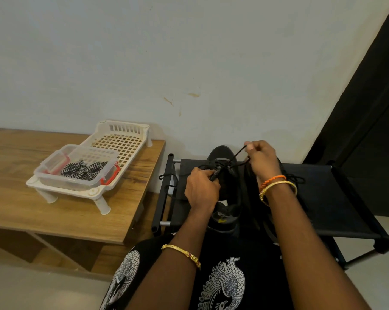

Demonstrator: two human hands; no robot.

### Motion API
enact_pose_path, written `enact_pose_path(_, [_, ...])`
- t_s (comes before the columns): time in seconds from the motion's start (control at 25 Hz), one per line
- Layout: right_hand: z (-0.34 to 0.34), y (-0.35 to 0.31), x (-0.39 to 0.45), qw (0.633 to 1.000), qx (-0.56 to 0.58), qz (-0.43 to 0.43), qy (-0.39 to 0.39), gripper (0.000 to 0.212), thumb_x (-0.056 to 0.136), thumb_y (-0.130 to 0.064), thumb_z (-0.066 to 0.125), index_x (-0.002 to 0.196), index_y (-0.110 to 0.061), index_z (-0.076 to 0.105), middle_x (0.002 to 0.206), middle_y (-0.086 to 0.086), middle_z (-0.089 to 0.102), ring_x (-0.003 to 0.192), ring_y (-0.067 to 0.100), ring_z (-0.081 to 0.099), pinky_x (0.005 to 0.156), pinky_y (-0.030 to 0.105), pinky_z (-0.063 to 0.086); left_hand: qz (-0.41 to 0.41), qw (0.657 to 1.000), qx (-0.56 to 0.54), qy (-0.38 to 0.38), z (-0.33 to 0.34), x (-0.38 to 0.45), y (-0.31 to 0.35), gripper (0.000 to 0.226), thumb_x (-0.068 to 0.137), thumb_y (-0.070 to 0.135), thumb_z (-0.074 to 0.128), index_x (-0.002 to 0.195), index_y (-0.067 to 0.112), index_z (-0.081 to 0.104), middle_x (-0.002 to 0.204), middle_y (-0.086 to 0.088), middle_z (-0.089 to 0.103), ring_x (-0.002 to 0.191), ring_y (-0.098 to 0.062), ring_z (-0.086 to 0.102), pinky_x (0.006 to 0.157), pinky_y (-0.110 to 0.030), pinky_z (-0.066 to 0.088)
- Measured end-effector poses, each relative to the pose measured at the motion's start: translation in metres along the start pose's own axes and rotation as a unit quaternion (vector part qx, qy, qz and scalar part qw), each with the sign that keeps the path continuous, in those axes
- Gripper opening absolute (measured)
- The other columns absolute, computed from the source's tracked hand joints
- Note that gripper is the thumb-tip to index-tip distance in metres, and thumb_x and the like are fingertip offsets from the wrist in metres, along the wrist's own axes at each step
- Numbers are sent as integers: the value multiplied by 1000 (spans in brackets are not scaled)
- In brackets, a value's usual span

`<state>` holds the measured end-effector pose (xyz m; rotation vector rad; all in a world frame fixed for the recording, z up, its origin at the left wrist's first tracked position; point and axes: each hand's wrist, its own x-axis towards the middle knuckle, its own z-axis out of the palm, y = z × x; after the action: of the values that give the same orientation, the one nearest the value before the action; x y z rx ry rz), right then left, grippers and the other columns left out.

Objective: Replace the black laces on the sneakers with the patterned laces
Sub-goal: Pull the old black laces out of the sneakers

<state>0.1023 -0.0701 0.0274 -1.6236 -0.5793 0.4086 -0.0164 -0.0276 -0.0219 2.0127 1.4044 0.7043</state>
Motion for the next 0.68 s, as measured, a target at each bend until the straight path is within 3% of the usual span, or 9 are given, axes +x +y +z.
enact_pose_path(0.08, [-1,-7,-4,990,135,32,3,25,100,-4,35,78,-13,43,85,12,62,70,17,65,59,23,49,-3,1000,-6,0,2,0,0,27,90,20,61,115,28,69,112,1,59,98,-19,59,62,-24,39])
enact_pose_path(0.12, [0,-5,-5,995,100,16,13,24,99,-4,36,78,-14,44,76,8,60,61,13,63,60,28,49,-9,1000,-17,-1,3,0,-1,27,89,20,61,113,28,70,110,1,61,96,-18,60,61,-23,39])
enact_pose_path(0.2, [3,5,-4,991,-125,-43,9,15,94,-8,46,83,-12,56,75,5,59,65,15,59,69,31,46,-28,998,-59,-2,7,3,-4,25,86,21,63,109,28,71,106,0,65,92,-17,61,58,-21,38])
enact_pose_path(0.32, [9,18,-9,933,-339,-73,-92,14,89,-16,59,92,-9,71,84,9,66,83,23,61,79,28,49,-55,992,-109,-16,9,4,-7,25,84,24,66,107,27,72,102,-1,67,87,-15,60,52,-18,34])
enact_pose_path(0.44, [15,16,-14,902,-403,-86,-127,13,87,-21,64,93,-14,73,97,10,67,93,28,62,88,41,50,-68,987,-143,-31,4,3,-4,26,85,22,67,111,22,70,99,0,69,81,-8,56,52,-16,34])
enact_pose_path(0.52, [18,18,-17,880,-447,-99,-130,14,86,-22,65,97,-18,72,107,8,63,100,29,60,91,42,47,-80,983,-159,-46,1,2,-2,26,85,21,65,110,22,71,92,2,71,79,-8,56,53,-17,37])
enact_pose_path(0.68, [20,23,-21,913,-383,-106,-92,8,83,-18,67,81,-21,73,99,6,61,91,26,61,85,42,50,-127,971,-197,-56,-2,3,-1,28,82,16,63,106,26,73,73,9,64,78,-13,60,59,-22,44])
